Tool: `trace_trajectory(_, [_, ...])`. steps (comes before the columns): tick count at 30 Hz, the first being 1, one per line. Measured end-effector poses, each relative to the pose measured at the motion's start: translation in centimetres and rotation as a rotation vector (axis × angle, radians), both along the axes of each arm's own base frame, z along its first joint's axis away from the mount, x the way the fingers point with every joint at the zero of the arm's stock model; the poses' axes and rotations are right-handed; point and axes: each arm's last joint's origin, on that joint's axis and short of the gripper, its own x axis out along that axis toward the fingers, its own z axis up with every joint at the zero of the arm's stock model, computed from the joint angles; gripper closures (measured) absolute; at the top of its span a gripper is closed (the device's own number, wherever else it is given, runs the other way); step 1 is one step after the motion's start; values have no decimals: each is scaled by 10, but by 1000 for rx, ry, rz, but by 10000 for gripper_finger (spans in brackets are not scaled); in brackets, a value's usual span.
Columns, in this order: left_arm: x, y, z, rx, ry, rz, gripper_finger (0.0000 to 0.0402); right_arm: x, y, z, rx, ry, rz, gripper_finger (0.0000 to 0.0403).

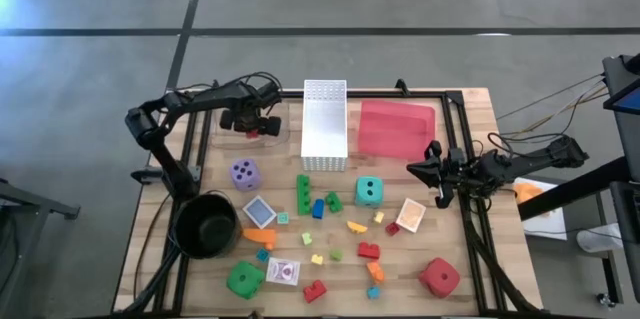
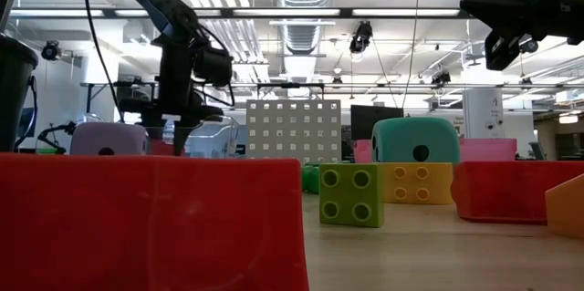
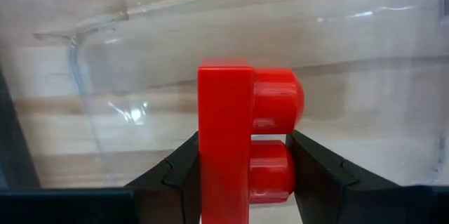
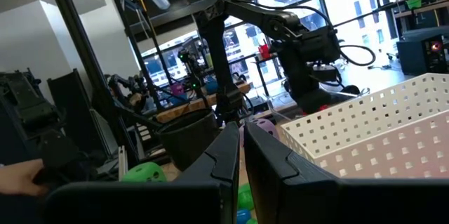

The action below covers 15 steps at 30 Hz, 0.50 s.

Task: Pick & Place Toys
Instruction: Put the red game piece into the transparent bin

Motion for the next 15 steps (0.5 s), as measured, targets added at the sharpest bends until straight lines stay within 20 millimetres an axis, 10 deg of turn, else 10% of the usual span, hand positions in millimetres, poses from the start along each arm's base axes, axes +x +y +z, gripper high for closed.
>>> trace_trajectory(15, [-11,4,-13,-28,-36,58,240,0,0,0,0,0,0,382])
